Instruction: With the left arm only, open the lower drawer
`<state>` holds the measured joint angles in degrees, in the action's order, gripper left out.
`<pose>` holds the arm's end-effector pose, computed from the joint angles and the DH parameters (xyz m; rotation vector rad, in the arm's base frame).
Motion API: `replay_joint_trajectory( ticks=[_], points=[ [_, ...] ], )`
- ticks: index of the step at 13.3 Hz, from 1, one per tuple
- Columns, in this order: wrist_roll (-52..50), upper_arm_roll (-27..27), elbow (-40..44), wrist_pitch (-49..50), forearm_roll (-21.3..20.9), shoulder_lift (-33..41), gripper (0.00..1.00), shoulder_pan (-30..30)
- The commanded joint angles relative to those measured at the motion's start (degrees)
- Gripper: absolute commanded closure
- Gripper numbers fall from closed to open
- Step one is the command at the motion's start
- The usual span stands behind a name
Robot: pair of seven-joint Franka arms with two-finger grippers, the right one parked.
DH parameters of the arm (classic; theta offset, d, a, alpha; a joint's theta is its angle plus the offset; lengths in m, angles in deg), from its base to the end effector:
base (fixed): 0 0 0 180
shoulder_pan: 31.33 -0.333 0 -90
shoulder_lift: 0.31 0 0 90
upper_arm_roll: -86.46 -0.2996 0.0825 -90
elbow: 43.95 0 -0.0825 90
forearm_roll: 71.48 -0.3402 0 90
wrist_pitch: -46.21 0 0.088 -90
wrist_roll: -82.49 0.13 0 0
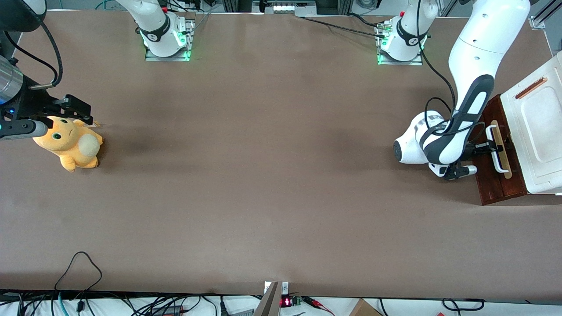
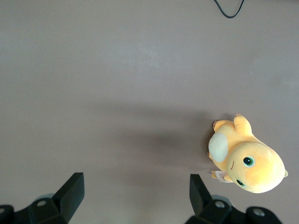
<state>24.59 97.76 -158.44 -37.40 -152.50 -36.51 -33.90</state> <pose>0.5106 0.0628 0.1852 -1.6665 -0.0071 0.1101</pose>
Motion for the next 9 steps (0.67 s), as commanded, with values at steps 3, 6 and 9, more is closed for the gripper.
replay_joint_trajectory(
  ticks=[3,6,9],
  points=[
    [0.5,0.8,0.6,2.7,-0.8,0.0,0.97,5.3],
    [0.4,0.9,0.7,3.4,1.2,0.5,0.97,9.0],
    [0.2,1.0,0.6,4.2,1.6,0.3,0.97,9.3]
  ],
)
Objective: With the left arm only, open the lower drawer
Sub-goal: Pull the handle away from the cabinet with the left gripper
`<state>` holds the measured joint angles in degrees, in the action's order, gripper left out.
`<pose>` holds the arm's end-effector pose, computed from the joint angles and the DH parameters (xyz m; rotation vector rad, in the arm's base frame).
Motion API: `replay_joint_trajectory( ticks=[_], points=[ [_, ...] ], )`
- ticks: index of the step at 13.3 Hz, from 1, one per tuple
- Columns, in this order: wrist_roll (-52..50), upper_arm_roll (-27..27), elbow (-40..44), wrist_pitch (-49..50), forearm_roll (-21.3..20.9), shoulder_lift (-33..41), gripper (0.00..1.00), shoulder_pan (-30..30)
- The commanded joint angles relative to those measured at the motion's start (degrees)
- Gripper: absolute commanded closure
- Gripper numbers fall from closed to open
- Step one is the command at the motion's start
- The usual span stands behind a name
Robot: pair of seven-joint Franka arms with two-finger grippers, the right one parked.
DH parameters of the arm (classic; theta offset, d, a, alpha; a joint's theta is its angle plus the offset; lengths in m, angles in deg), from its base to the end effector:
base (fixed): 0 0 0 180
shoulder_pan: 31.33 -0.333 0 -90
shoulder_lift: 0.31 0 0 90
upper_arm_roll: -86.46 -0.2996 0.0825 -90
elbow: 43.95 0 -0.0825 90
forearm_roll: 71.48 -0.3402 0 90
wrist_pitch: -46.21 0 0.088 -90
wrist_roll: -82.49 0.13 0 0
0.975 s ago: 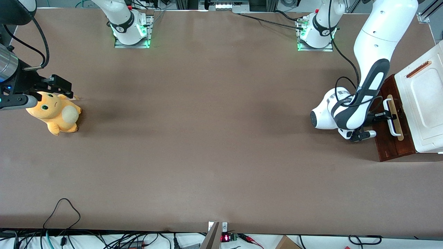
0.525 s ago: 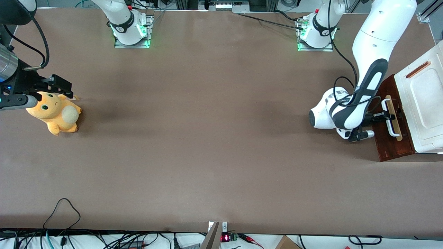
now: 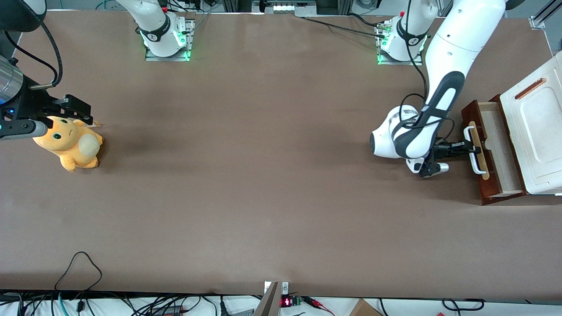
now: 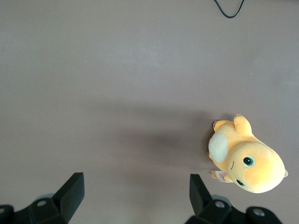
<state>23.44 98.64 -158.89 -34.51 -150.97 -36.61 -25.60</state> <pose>0.5051 -0.0137 0.1856 -1.6383 0.0812 0.0247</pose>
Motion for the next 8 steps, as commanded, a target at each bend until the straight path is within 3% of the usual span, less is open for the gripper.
replay_joint_trajectory(
  ticks=[1,2,6,8],
  points=[
    [1.4,0.1,0.9,1.4,0.0,0.4,0.92,0.9],
    [1.4,0.1,0.9,1.4,0.0,0.4,0.89,0.9],
    [1.7,0.1,0.9,1.4,0.0,0.4,0.41,0.9],
    [1.6,0.1,1.2,1.3,0.2,0.6,0.37,1.0]
  ],
)
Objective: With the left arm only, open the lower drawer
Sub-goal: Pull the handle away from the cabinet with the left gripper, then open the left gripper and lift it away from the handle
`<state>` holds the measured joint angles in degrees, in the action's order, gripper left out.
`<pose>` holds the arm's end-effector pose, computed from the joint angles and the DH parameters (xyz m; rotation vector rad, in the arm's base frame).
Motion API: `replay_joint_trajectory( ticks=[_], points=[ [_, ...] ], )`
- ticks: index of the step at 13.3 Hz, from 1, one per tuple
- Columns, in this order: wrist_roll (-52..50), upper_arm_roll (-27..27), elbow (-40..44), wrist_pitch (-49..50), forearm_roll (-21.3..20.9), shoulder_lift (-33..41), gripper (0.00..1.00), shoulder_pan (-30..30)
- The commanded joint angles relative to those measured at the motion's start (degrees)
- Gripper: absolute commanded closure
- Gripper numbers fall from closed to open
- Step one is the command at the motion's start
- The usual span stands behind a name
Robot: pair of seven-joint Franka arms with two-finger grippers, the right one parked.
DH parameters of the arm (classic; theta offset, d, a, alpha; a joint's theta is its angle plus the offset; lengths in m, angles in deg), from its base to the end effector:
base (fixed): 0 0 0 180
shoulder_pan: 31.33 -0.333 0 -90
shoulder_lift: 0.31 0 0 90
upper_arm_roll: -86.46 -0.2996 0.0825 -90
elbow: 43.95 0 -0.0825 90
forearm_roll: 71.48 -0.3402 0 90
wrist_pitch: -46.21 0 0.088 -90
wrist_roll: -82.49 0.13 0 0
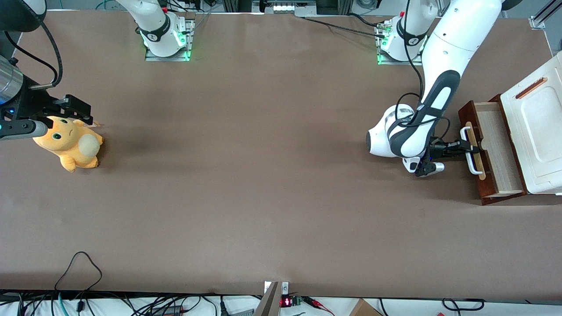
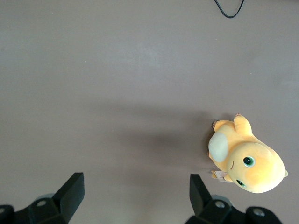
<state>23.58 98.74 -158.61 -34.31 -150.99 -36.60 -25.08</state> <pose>0.5064 -0.0191 0.1873 -1.6369 0.0865 0.0161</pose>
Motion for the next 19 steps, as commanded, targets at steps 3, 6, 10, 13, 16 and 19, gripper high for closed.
replay_joint_trajectory(
  ticks=[3,6,10,13,16,19],
  points=[
    [2.2,0.1,2.1,0.4,1.4,2.8,0.25,0.5],
    [6.5,2.0,4.4,-4.2,9.2,8.3,0.03,0.4],
    [22.0,2.0,7.2,-13.8,29.7,19.9,0.00,-1.3],
    [32.3,1.5,10.4,-15.8,47.1,27.0,0.00,-4.6],
    [43.0,-3.0,11.3,-15.8,65.0,34.6,0.00,-5.8],
    [54.5,-10.5,10.7,-15.8,77.7,40.7,0.00,-5.5]
  ],
)
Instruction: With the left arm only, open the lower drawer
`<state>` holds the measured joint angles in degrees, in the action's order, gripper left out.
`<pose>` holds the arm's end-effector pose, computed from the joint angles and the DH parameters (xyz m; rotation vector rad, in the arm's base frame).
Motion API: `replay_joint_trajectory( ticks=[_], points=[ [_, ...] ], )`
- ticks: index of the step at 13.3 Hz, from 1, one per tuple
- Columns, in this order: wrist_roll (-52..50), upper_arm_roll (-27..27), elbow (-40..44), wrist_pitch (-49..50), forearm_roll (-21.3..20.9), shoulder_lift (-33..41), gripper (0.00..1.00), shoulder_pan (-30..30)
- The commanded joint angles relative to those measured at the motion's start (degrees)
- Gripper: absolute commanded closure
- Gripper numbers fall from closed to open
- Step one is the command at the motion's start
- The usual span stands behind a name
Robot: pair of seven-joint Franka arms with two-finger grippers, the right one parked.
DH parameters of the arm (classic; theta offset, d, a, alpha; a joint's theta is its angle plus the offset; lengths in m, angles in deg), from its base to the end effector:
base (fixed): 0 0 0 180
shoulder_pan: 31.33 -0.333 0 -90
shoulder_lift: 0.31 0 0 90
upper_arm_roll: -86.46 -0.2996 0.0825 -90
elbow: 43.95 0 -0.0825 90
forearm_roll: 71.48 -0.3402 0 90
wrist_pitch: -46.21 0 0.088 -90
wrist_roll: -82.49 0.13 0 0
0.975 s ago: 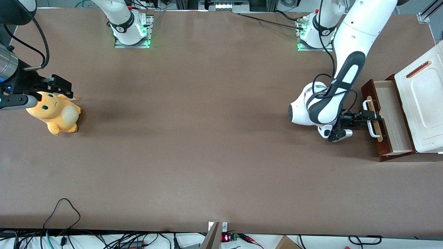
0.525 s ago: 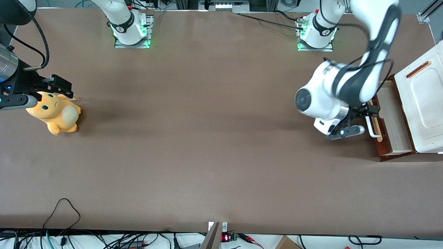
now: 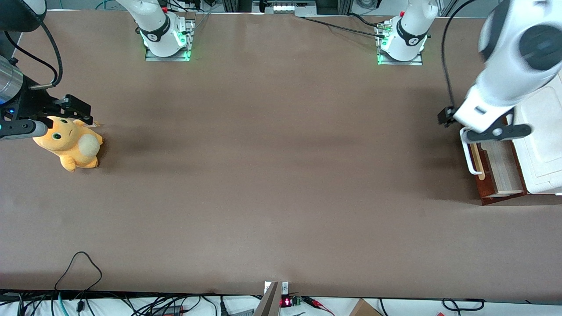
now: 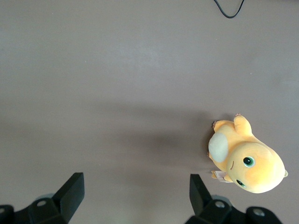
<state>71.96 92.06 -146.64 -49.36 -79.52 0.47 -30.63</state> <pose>0.5005 -0.0385 0.5064 -2.9829 -0.0783 0.1329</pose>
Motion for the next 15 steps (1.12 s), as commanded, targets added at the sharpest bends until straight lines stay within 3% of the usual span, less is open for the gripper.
replay_joint_trajectory(
  ticks=[1,5,15],
  points=[
    [9.2,-5.6,-1.8,-0.7,7.7,5.2,0.00,0.4],
    [12.8,-8.7,-2.6,-0.3,10.4,7.8,0.00,0.6],
    [12.7,-8.8,-1.9,-0.6,11.4,7.8,0.00,0.8]
  ],
)
